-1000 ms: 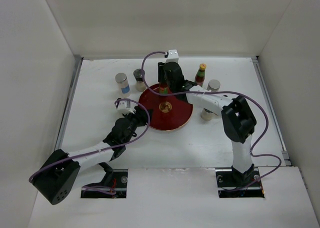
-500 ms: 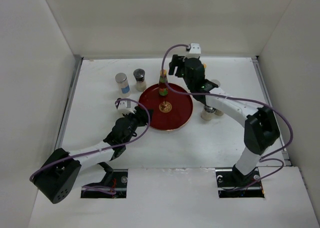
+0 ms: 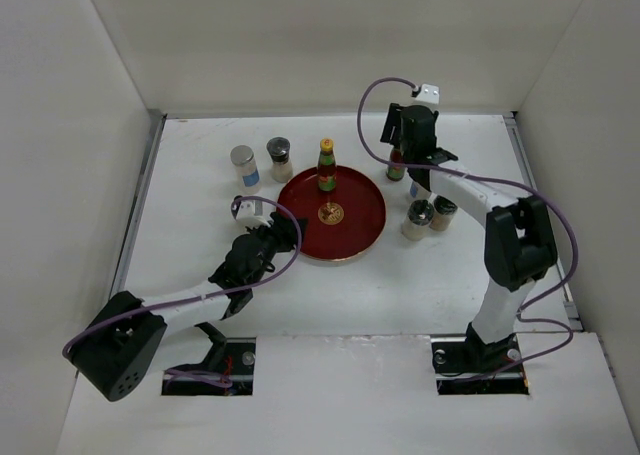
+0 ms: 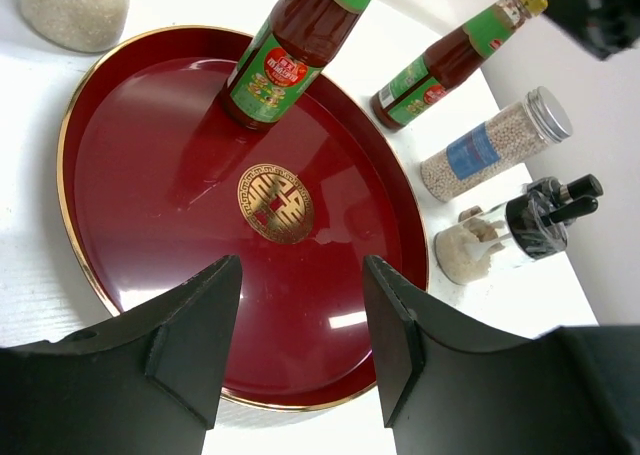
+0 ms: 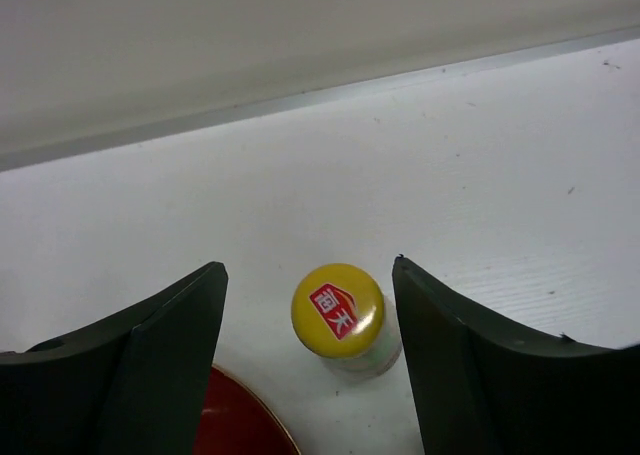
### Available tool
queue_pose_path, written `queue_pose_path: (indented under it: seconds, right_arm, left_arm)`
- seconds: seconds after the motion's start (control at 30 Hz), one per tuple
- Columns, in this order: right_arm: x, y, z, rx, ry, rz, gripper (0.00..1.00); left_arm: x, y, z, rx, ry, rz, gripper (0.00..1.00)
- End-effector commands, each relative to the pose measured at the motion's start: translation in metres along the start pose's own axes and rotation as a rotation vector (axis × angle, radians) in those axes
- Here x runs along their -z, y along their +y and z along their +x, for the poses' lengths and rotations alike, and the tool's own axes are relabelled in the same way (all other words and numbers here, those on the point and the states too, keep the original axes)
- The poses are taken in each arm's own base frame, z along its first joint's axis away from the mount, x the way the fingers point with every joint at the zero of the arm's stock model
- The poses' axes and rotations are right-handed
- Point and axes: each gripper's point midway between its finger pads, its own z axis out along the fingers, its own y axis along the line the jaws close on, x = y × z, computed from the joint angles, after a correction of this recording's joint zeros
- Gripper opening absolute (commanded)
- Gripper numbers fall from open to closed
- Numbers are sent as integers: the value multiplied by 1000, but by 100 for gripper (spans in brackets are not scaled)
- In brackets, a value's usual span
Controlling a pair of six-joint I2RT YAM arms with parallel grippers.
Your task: Organize the condiment bottles
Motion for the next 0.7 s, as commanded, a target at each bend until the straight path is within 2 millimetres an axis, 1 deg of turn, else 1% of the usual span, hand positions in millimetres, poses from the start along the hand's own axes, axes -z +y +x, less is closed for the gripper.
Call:
queue_pose_path:
  seconds: [0.0,0.13,0.2,0.27,0.3,0.33,0.4,0.5,0.6,0.67]
  right_arm:
    - [-11,15,-16,24,-24,-35,71]
    - [-16,12,-11,34,-20,-9,60]
    - [-18,9,-13,32,-28,10,49]
    - [-18,7,-16,34,-36,24,37]
    - [-14,7,-20,29,-50,27,31]
    - [-10,7,-28,20,-67,25,27]
    - [0,9,-49,-1,-121,7,25]
    - [27,27,-81,-30,-201,-51,24]
    - [52,47,-94,-37,-237,-112,24]
    - [61,59,-95,-38,-240,-144,24]
  left_arm:
    - [-1,-8,-10,27,-41,38,49]
    - [0,-8,-14,24,-57,37,49]
    - [-1,-5,-11,25,-47,28,49]
    - [-1,-7,-11,27,-46,34,49]
    - [0,-9,-12,27,-49,39,49]
    - [0,-9,-13,23,-54,39,49]
    - [-1,-6,-13,26,-53,27,49]
    - [0,-7,-13,31,-55,34,49]
    - [2,-7,-17,27,-72,34,49]
    - [0,-3,-15,30,-67,20,49]
